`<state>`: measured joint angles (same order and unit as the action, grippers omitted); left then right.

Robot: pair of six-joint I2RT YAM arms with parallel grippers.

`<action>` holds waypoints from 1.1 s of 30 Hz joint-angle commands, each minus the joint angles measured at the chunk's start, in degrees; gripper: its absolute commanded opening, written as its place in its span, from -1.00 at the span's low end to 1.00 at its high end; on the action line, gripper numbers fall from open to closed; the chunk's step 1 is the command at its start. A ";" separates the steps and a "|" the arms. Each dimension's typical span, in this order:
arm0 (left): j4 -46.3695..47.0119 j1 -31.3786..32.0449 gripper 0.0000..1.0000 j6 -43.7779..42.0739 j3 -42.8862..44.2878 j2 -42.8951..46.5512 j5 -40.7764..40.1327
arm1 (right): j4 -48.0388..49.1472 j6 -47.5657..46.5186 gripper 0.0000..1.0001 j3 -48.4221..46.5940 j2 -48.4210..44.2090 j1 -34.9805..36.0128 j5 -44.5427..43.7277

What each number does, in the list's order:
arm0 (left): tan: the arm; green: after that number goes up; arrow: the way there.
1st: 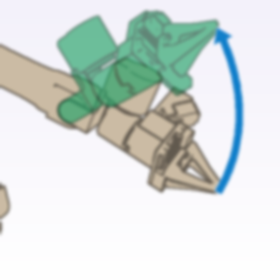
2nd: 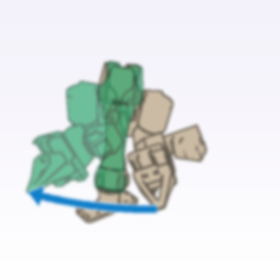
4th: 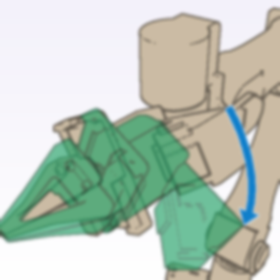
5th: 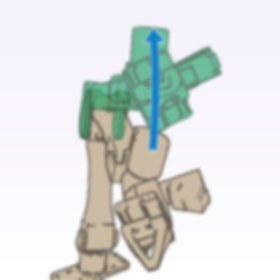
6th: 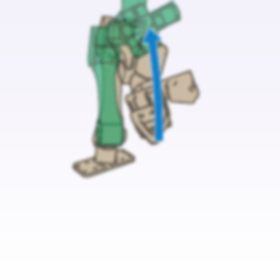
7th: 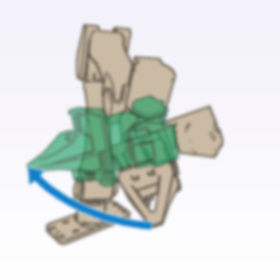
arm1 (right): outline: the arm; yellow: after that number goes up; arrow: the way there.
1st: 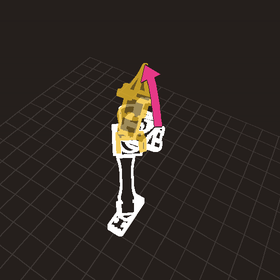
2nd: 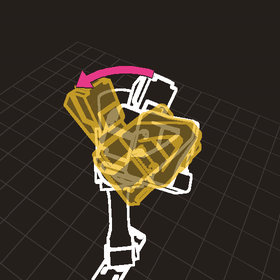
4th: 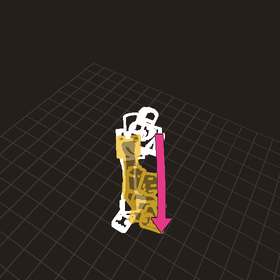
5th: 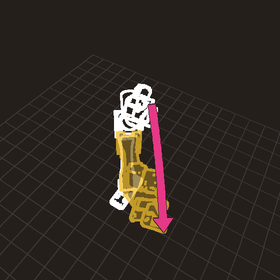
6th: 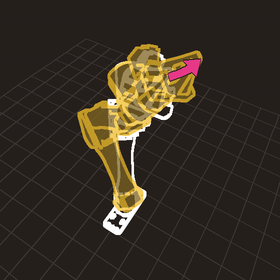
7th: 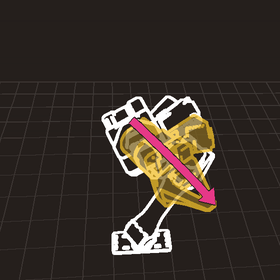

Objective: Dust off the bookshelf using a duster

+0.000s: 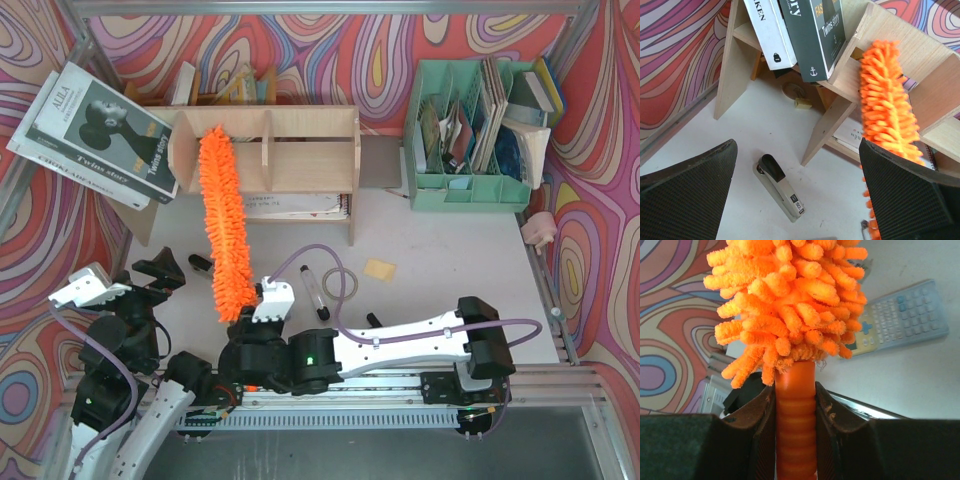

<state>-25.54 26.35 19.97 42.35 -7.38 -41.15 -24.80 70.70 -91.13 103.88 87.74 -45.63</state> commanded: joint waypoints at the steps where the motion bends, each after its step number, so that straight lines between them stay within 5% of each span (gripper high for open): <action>1: 1.03 -0.39 0.96 0.14 -0.35 -0.27 0.45 | -7.57 11.53 -1.00 3.56 -6.36 -0.30 -7.28; 7: 1.11 -0.40 0.96 0.08 -0.37 -0.53 0.71 | -9.84 15.96 -1.00 5.83 -8.82 -0.32 -8.83; 19: 0.93 -0.33 0.97 0.07 -0.31 -0.53 0.37 | 1.78 -1.99 -1.00 -1.51 -0.31 -0.29 1.78; 33: 0.92 -0.39 0.97 0.16 -0.29 -0.31 0.54 | -17.91 19.11 -1.00 3.08 -9.12 0.67 -11.07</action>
<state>-25.54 26.35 19.97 42.35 -7.62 -40.93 -35.03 81.49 -88.49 96.92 88.38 -50.13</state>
